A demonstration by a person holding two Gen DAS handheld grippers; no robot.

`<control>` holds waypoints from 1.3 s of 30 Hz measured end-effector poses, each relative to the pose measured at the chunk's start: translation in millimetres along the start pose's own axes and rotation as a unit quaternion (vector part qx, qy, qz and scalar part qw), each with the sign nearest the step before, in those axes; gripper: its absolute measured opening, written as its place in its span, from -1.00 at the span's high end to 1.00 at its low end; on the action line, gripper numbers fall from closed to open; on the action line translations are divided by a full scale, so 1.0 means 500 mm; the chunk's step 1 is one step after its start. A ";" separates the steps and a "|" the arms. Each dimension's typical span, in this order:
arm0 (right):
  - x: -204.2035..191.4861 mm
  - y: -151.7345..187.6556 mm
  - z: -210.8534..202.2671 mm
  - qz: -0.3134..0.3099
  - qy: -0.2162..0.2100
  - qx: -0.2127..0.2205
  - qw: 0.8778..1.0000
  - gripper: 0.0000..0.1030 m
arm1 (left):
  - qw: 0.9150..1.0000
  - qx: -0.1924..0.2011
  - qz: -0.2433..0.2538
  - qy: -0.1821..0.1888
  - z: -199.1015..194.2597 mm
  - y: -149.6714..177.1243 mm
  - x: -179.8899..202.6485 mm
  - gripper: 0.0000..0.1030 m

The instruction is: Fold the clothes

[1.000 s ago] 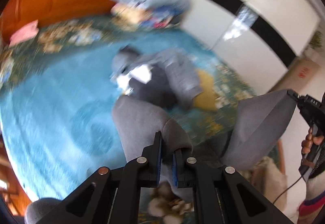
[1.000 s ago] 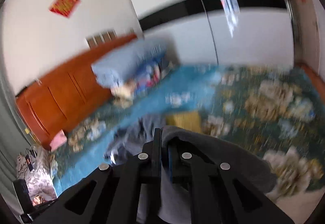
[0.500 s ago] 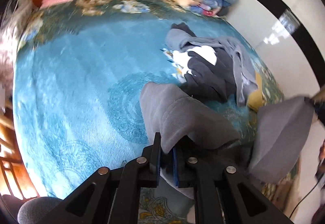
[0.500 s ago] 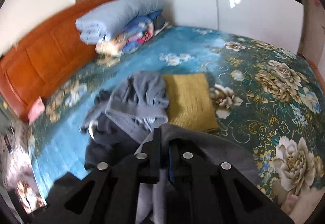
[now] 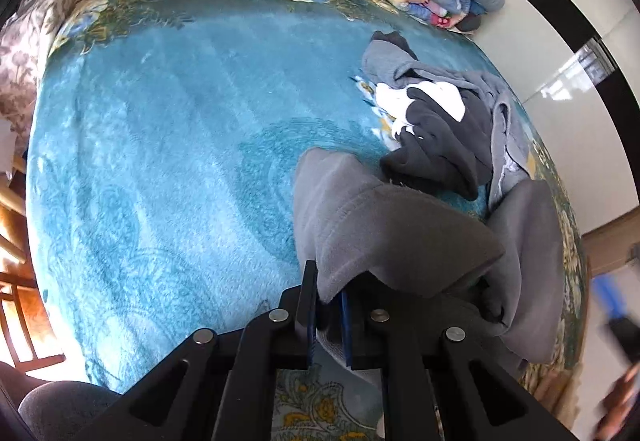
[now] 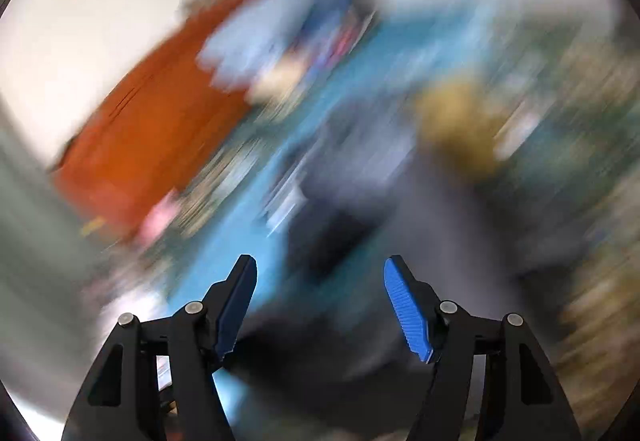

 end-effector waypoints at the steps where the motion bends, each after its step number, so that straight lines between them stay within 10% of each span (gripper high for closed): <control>1: -0.013 0.032 0.056 0.020 -0.024 -0.036 0.999 -0.31 | 1.000 0.000 0.002 -0.006 -0.004 0.001 -0.003 0.76; 10: 0.020 0.136 0.306 0.209 -0.022 -0.126 0.970 -0.28 | 0.997 -0.012 0.072 -0.027 -0.015 0.021 -0.018 0.75; 12: 0.026 0.127 0.301 0.213 -0.022 -0.105 0.971 0.41 | 0.998 -0.020 0.066 -0.008 -0.014 0.024 -0.034 0.73; 13: 0.012 0.114 0.288 0.196 -0.020 -0.089 0.976 0.80 | 0.998 -0.022 0.059 0.005 -0.016 0.024 -0.040 0.67; 19: -0.121 0.030 0.187 0.039 -0.004 0.026 0.999 0.90 | 0.994 -0.003 0.009 0.111 -0.047 0.016 -0.062 0.20; 23: -0.298 0.012 0.146 -0.141 0.004 0.081 0.987 0.90 | 0.989 0.012 -0.014 0.145 -0.061 0.008 -0.075 0.07; 34: -0.484 0.052 0.402 -0.236 0.019 -0.045 0.970 0.90 | 0.974 0.025 -0.161 0.158 -0.053 -0.019 -0.214 -0.14; 39: -0.531 0.108 0.494 -0.256 0.013 -0.101 0.961 0.86 | 0.951 0.032 -0.252 0.178 -0.051 -0.019 -0.282 -0.22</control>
Point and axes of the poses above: each gripper's, at about its wrist camera, not at the fingertips, and z roughly the way its jaws point, x to its right, y to its underside, the point moved 6 cm from there along z, roughly the way its jaws point
